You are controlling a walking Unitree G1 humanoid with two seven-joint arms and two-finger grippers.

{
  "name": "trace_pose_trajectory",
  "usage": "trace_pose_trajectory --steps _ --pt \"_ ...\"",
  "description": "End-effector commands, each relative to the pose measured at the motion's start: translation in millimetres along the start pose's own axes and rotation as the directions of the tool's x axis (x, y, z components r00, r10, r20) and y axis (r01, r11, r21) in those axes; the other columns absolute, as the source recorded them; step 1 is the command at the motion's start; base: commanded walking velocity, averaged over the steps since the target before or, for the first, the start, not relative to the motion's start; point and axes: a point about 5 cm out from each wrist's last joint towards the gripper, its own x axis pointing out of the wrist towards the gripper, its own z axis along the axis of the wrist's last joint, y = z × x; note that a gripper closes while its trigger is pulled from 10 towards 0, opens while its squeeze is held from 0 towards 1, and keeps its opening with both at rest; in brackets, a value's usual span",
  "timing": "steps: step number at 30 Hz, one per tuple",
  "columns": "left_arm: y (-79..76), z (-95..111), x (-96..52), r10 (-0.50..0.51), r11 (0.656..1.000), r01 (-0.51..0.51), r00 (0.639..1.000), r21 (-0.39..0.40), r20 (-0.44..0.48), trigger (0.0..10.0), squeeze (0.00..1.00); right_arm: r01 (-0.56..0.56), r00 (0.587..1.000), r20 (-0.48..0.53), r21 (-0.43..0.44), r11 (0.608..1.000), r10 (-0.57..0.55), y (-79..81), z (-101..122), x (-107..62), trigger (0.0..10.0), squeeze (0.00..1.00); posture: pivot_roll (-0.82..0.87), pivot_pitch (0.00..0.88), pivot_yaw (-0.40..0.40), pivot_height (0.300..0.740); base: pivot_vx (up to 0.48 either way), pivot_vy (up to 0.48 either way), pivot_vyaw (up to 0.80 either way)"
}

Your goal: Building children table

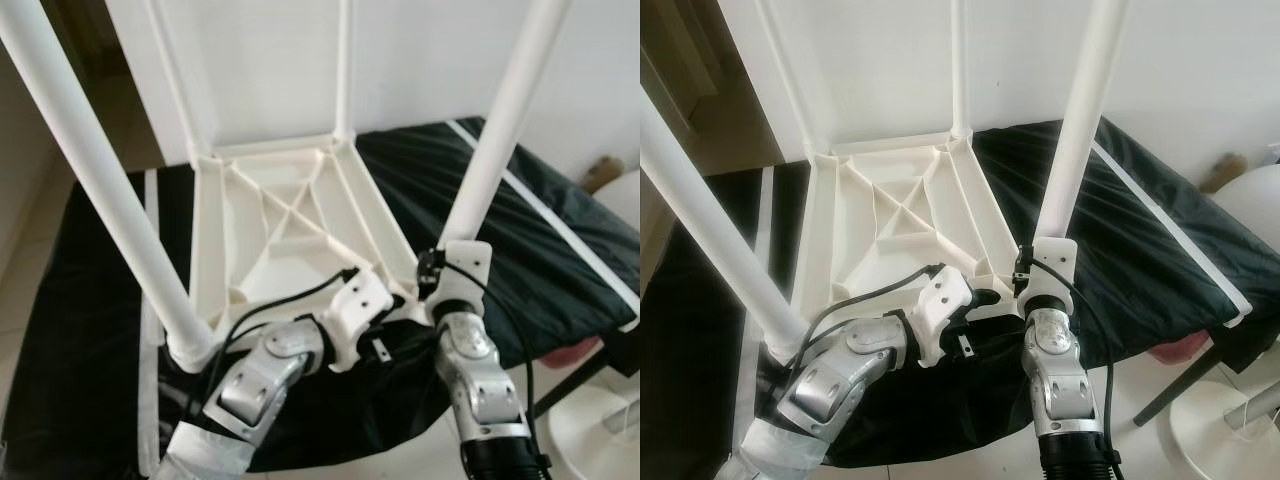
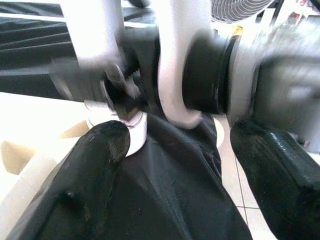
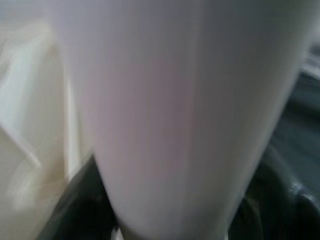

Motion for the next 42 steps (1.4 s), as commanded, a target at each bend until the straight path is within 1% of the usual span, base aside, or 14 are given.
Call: trace_pose_trajectory --steps 1,7,11,14,17,18,21,23,28,36,37,40,41,42 --pt "-3.5 -0.1 0.2 -0.048 0.999 0.048 0.999 0.0 -0.008 10.0 0.0 0.029 0.996 -0.081 -0.001 1.0 -0.029 -7.2 -18.2 -2.4 10.0 1.0 -0.07 0.0 0.032 0.74 0.0 0.0 0.0" --pt "-2.6 0.7 0.3 -0.048 0.999 0.048 0.999 0.003 -0.007 10.0 0.0 -0.022 1.0 -0.011 0.016 1.0 0.022 -14.4 -8.5 -2.3 10.0 1.0 -0.08 0.0 0.033 0.74 0.0 0.0 0.0" --pt "-1.9 1.5 0.4 -0.049 0.999 0.049 0.999 0.006 -0.004 10.0 0.0 -0.112 0.993 0.032 0.014 0.994 0.111 -25.0 -4.9 -2.1 10.0 1.0 -0.08 0.0 0.033 0.74 0.0 0.0 0.0" --pt "-1.4 2.0 0.5 -0.049 0.999 0.049 0.999 0.007 -0.003 10.0 0.0 -0.257 0.965 0.055 -0.007 0.966 0.257 -38.0 -1.9 -0.1 10.0 1.0 -0.08 0.0 0.036 0.74 0.0 0.0 0.0" --pt "-1.4 2.0 0.8 -0.05 0.999 0.05 0.999 0.007 -0.003 10.0 0.0 -0.286 0.955 0.065 -0.044 0.957 0.289 -42.3 -0.2 1.2 10.0 1.0 -0.08 0.0 0.036 0.74 0.0 0.0 0.0" --pt "-1.1 2.3 1.0 -0.051 0.999 0.051 0.999 0.007 -0.002 10.0 0.0 -0.324 0.943 0.065 -0.054 0.944 0.327 -46.7 1.7 3.8 10.0 0.0 -0.08 0.0 0.039 0.74 0.0 0.0 0.0" --pt "-0.8 2.6 1.2 -0.051 0.999 0.051 0.999 0.007 -0.002 10.0 0.0 -0.362 0.928 0.067 -0.059 0.93 0.366 -50.9 3.9 6.1 10.0 0.0 -0.08 0.0 0.039 0.74 0.0 0.0 0.0" --pt "-0.1 3.2 1.2 -0.052 0.999 0.052 0.999 0.008 -0.001 10.0 0.0 -0.464 0.879 0.076 -0.093 0.881 0.471 -56.6 11.6 9.8 10.0 0.0 -0.08 0.0 0.041 0.74 0.0 0.0 0.0" --pt "0.4 3.8 0.6 -0.053 0.999 0.053 0.999 0.008 -0.001 10.0 0.0 -0.555 0.822 0.066 -0.129 0.822 0.565 -57.7 17.6 13.7 10.0 0.0 -0.08 0.0 0.05 0.74 0.0 0.0 0.0" --pt "1.3 6.1 0.3 -0.055 0.998 0.055 0.999 0.012 0.002 10.0 0.0 -0.687 0.71 0.001 -0.221 0.692 0.704 -46.4 29.6 34.0 10.0 0.0 -0.07 0.0 0.05 0.74 0.0 0.0 0.0" --pt "1.8 6.7 -0.3 -0.049 0.999 0.049 0.999 0.011 0.003 10.0 0.0 -0.711 0.685 -0.028 -0.24 0.66 0.728 -44.5 28.5 36.8 10.0 0.0 -0.07 0.0 0.047 0.74 0.0 0.0 0.0" --pt "2.1 6.7 -1.0 -0.043 0.999 0.043 0.999 0.011 0.002 10.0 0.0 -0.725 0.671 -0.043 -0.247 0.643 0.74 -44.6 26.8 37.6 9.9 0.0 -0.06 0.0 0.043 0.74 0.0 0.0 0.0" --pt "2.1 6.7 -1.3 -0.041 0.999 0.041 0.999 0.01 0.003 10.0 0.0 -0.732 0.664 -0.052 -0.249 0.635 0.746 -45.0 25.5 37.9 4.6 0.0 -0.06 0.0 0.041 0.74 0.0 0.0 0.0" --pt "2.1 6.7 -1.3 -0.041 0.999 0.041 0.999 0.01 0.003 10.0 0.0 -0.732 0.664 -0.052 -0.249 0.635 0.746 -45.0 25.5 37.9 4.6 0.0 -0.06 0.0 0.041 0.74 0.0 0.0 0.0"
